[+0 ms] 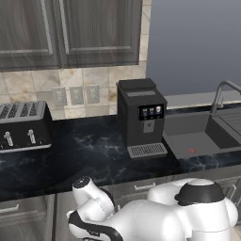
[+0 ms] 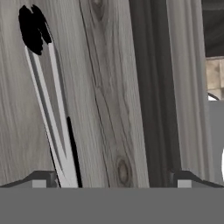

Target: Take the tongs from the drawer on the left and place them on the dining counter next to the tray containing the kebab skewer.

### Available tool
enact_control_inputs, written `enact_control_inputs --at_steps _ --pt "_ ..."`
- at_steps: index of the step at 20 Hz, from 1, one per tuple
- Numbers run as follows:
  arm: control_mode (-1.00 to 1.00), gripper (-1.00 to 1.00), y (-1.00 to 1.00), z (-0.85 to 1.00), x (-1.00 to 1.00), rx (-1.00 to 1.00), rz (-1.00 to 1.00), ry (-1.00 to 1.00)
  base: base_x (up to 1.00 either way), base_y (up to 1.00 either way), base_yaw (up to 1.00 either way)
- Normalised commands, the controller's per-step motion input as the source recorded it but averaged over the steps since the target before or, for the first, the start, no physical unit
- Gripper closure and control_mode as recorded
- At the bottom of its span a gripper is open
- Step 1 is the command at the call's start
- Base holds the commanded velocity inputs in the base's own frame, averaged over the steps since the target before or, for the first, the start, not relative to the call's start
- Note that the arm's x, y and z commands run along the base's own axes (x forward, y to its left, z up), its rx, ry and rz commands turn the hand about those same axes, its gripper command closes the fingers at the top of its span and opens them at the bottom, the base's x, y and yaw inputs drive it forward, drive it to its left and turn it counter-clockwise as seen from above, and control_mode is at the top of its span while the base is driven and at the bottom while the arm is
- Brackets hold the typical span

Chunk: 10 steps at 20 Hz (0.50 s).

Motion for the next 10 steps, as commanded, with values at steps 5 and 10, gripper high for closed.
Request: enact_control_inputs --at_steps 5,10 --pt "-1.0 -1.0 0.09 -0.18 0.0 -0.01 0.0 0.0 0.0 0.0 0.0" --pt "-1.0 -1.0 0.08 -0.05 0.02 0.0 0.0 0.0 0.0 0.0 0.0"
